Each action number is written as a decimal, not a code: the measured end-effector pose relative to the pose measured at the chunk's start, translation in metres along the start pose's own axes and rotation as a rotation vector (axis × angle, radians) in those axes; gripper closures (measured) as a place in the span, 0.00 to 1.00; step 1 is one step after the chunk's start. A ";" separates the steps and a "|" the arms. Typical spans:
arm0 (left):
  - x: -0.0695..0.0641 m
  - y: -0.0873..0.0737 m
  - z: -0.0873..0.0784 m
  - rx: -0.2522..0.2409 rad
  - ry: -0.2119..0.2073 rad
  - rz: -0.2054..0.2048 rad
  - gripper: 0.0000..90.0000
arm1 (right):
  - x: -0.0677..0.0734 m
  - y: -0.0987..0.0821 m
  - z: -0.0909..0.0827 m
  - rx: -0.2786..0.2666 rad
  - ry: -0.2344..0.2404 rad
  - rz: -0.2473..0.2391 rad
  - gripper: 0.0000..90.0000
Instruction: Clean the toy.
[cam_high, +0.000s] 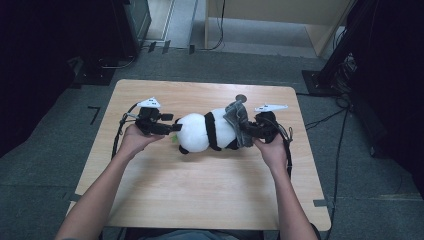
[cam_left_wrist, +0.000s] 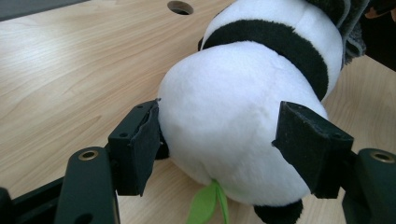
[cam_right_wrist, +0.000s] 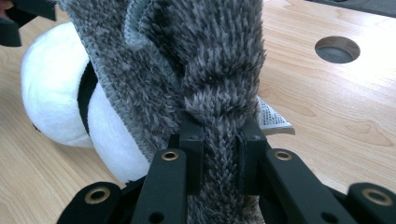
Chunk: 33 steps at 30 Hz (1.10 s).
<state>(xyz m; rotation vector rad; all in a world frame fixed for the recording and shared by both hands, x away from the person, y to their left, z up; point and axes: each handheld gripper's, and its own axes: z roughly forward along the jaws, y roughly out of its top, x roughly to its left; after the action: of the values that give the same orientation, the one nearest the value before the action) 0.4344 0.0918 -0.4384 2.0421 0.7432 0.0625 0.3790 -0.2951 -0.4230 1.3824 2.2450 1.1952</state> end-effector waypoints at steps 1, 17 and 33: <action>0.002 0.000 0.004 0.015 -0.011 0.006 0.34 | 0.000 0.000 0.000 0.001 0.005 -0.005 0.86; 0.020 -0.016 0.037 0.006 -0.069 0.107 0.00 | -0.006 -0.006 0.008 -0.008 0.087 -0.013 0.86; -0.001 -0.024 0.061 0.086 -0.279 0.141 0.00 | 0.000 -0.005 0.018 -0.062 0.031 -0.048 0.87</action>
<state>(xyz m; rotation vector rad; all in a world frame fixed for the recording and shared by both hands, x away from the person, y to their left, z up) 0.4420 0.0549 -0.4914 2.1261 0.4350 -0.1737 0.3863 -0.2869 -0.4385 1.2880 2.2289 1.2677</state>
